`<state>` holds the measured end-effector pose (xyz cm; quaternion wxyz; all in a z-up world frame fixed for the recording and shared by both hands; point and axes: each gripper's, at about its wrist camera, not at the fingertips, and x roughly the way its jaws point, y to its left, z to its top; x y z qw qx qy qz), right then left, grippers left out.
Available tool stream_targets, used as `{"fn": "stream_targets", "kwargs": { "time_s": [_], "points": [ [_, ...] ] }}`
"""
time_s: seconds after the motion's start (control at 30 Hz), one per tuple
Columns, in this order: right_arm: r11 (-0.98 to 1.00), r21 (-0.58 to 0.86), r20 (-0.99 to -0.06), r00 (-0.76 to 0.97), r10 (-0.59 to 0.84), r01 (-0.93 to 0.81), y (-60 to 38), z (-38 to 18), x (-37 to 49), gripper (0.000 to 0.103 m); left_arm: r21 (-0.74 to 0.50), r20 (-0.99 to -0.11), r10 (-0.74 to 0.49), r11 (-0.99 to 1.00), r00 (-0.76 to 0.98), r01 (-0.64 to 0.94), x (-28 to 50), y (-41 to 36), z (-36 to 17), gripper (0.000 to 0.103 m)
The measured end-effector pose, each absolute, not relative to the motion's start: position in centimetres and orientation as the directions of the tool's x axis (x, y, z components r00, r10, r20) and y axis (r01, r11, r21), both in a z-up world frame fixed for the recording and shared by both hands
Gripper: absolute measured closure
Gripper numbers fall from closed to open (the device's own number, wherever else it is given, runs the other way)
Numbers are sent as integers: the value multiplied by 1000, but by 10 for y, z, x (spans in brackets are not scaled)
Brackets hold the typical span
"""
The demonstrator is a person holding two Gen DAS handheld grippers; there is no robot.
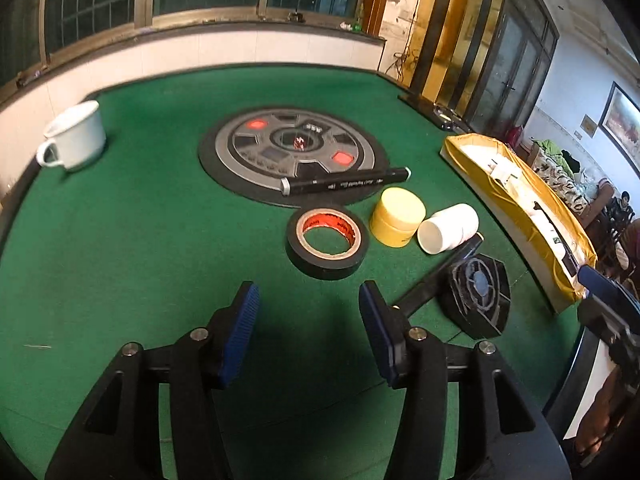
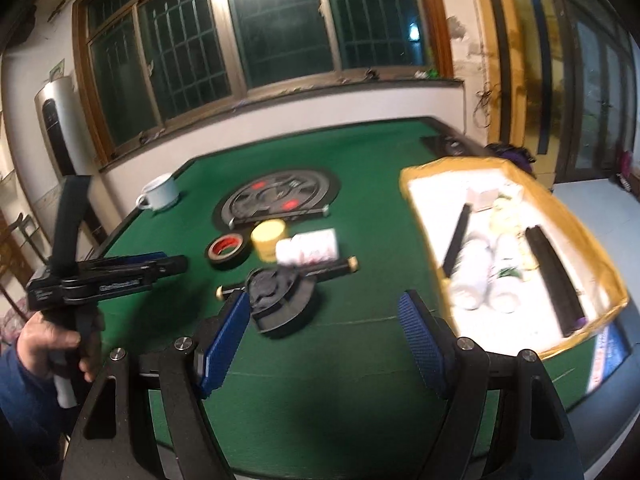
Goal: Organize rigid objects
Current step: 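Move both open grippers back over the objects on the table, then grasp the black tape roll with the left gripper while the right gripper grasps the black round holder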
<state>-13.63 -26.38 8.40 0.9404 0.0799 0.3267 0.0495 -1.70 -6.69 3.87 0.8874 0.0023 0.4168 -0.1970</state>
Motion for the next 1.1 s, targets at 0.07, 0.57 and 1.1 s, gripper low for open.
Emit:
{"fn": "stream_targets", "kwargs": {
  "time_s": [0.07, 0.57, 1.1],
  "points": [
    [985, 168, -615, 776, 141, -46, -260, 82, -135, 31, -169, -748, -352, 921, 562, 352, -8, -73, 34, 52],
    [980, 190, -630, 759, 163, -53, -267, 75, -125, 31, -96, -749, -336, 908, 571, 408, 21, -103, 45, 51],
    [980, 192, -634, 754, 171, -60, -263, 72, -117, 31, -6, -762, -289, 898, 579, 441, 33, -121, 36, 38]
  ]
}}
